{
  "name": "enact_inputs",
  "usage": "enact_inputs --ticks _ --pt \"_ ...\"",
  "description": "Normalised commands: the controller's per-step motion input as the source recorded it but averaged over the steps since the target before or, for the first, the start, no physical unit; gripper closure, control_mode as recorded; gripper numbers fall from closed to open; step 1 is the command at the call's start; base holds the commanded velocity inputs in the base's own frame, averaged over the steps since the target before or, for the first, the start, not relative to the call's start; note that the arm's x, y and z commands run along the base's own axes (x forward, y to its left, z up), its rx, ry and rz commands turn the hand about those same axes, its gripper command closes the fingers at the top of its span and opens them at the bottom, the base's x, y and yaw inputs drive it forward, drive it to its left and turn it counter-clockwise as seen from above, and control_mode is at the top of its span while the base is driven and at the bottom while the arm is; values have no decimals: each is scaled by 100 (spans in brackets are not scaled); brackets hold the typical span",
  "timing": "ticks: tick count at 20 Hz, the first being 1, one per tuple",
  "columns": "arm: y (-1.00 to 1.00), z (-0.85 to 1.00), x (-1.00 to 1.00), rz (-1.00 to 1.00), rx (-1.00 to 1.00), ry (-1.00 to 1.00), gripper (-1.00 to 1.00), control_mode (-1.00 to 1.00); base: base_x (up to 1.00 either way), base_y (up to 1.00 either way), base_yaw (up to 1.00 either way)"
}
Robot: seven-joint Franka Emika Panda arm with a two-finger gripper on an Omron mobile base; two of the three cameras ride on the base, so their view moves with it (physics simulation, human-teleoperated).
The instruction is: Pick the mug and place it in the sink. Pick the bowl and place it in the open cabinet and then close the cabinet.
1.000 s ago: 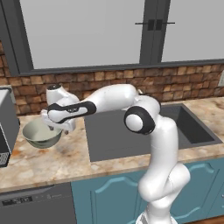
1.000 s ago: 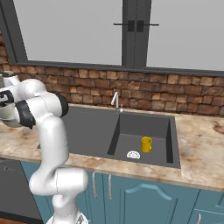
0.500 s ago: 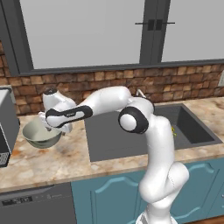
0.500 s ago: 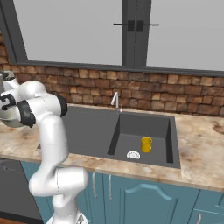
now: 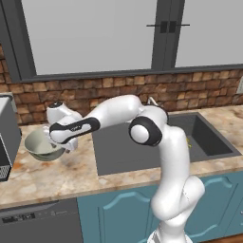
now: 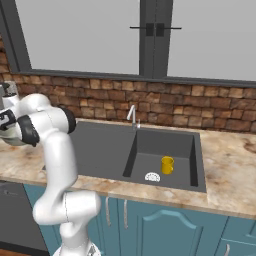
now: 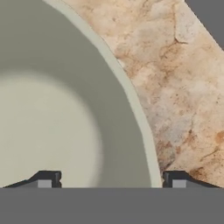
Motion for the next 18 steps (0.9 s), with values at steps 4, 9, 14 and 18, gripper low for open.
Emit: enact_inputs --ticks 4,9,14,18 --pt "0 -2 -2 0 0 0 100 -100 0 0 0" --pt "4 0 0 0 0 0 100 -100 0 0 0" --pt "-8 70 -6 -5 -8 -2 100 -100 0 0 0" --pt "-61 99 -34 -24 1 -6 100 -100 0 0 0"
